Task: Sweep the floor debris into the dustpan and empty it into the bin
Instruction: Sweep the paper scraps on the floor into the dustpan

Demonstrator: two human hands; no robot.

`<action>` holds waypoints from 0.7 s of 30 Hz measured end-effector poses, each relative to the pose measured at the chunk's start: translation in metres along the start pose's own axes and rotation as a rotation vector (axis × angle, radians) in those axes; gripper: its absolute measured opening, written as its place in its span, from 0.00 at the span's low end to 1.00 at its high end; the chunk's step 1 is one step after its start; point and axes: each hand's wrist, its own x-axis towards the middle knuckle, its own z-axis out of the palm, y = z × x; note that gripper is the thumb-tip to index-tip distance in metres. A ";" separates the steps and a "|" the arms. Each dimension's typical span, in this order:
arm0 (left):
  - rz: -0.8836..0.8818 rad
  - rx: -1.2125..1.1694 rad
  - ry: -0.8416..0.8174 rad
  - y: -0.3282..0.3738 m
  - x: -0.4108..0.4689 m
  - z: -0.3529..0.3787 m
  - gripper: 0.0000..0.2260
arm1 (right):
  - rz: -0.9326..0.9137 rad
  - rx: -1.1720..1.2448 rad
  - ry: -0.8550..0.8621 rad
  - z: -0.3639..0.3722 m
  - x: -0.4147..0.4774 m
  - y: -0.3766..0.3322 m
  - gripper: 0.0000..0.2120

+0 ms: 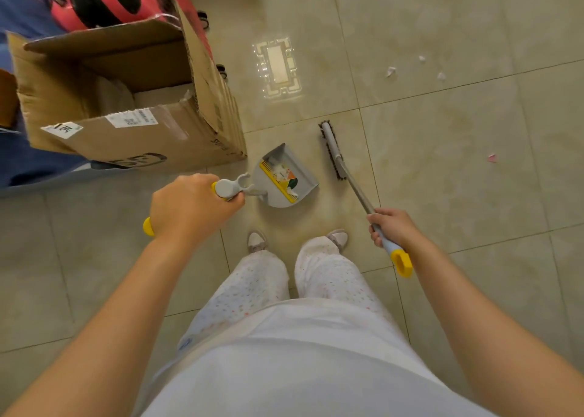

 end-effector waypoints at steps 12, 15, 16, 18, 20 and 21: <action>-0.036 0.041 -0.076 -0.072 -0.026 0.007 0.19 | -0.020 -0.140 -0.045 0.107 -0.006 0.011 0.22; 0.010 0.068 -0.097 -0.079 -0.025 0.013 0.20 | -0.046 -0.232 -0.044 0.126 -0.006 0.015 0.17; 0.023 0.071 -0.102 -0.080 -0.024 0.015 0.20 | -0.047 -0.257 -0.042 0.131 -0.006 0.016 0.16; 0.035 0.081 -0.113 -0.084 -0.023 0.017 0.20 | -0.031 -0.284 -0.061 0.142 -0.008 0.019 0.15; 0.045 0.092 -0.114 -0.089 -0.021 0.019 0.20 | -0.004 -0.290 -0.098 0.151 -0.014 0.024 0.17; 0.053 0.097 -0.110 -0.089 -0.021 0.020 0.20 | 0.014 -0.286 -0.113 0.153 -0.018 0.026 0.18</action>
